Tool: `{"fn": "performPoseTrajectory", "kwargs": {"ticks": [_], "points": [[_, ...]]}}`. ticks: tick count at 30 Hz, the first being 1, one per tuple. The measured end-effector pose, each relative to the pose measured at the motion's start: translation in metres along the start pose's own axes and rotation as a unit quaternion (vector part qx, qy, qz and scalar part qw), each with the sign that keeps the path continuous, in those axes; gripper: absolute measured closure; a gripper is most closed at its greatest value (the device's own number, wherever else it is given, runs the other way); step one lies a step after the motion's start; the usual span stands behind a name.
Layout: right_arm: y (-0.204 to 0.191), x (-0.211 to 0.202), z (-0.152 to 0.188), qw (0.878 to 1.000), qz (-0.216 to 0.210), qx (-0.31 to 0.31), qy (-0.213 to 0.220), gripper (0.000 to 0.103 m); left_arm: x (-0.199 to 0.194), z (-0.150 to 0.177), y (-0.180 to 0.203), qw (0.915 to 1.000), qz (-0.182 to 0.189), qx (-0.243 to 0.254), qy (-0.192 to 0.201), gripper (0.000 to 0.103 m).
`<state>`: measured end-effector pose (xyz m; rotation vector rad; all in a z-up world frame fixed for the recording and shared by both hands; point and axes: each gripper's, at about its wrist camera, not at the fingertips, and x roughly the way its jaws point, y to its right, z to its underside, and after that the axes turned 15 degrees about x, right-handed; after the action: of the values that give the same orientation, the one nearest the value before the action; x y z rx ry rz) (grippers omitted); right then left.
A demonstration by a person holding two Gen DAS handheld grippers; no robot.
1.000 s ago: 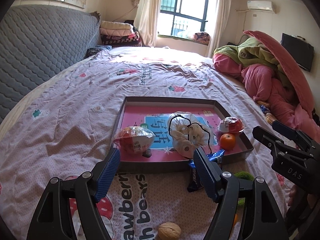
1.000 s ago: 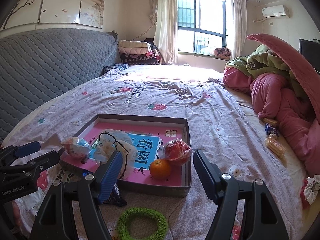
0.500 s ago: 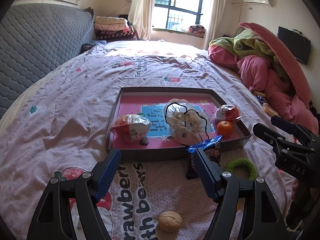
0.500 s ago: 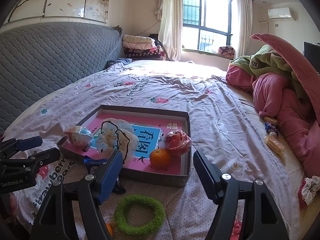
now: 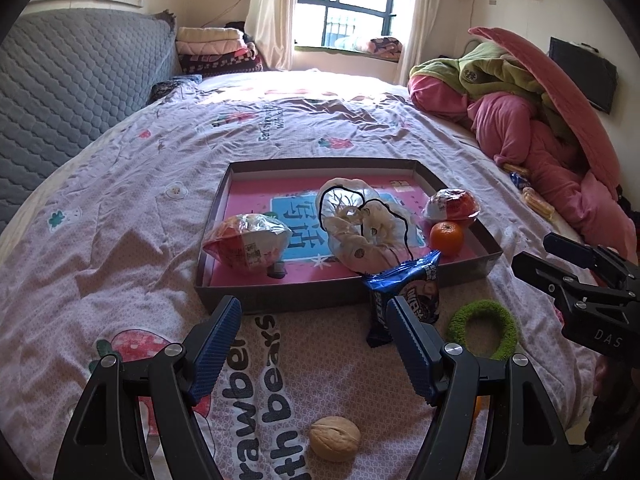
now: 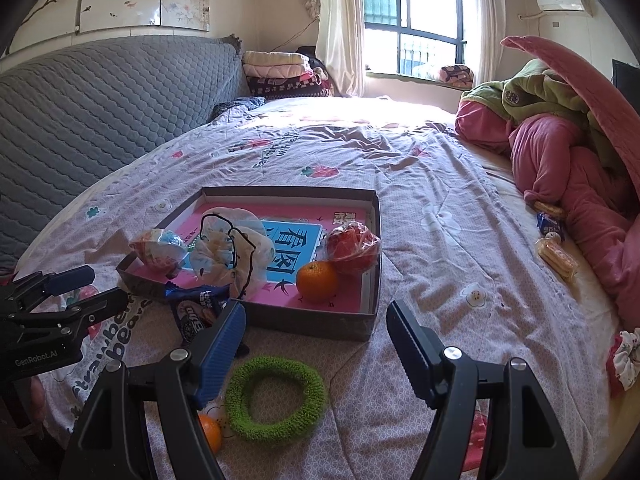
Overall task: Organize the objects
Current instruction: 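Move left tool toward blue snack packet while right tool approaches green fuzzy ring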
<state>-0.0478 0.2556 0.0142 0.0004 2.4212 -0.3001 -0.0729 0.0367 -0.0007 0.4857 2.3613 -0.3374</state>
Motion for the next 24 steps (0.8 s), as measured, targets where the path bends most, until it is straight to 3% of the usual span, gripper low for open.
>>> {"fn": "performPoseTrajectory", "kwargs": {"ticks": [24], "points": [[0.004,0.017,0.021,0.997,0.021,-0.035,-0.069,0.030,0.018,-0.005,0.036,0.9993,0.029,0.017,-0.016,0.027]]}}
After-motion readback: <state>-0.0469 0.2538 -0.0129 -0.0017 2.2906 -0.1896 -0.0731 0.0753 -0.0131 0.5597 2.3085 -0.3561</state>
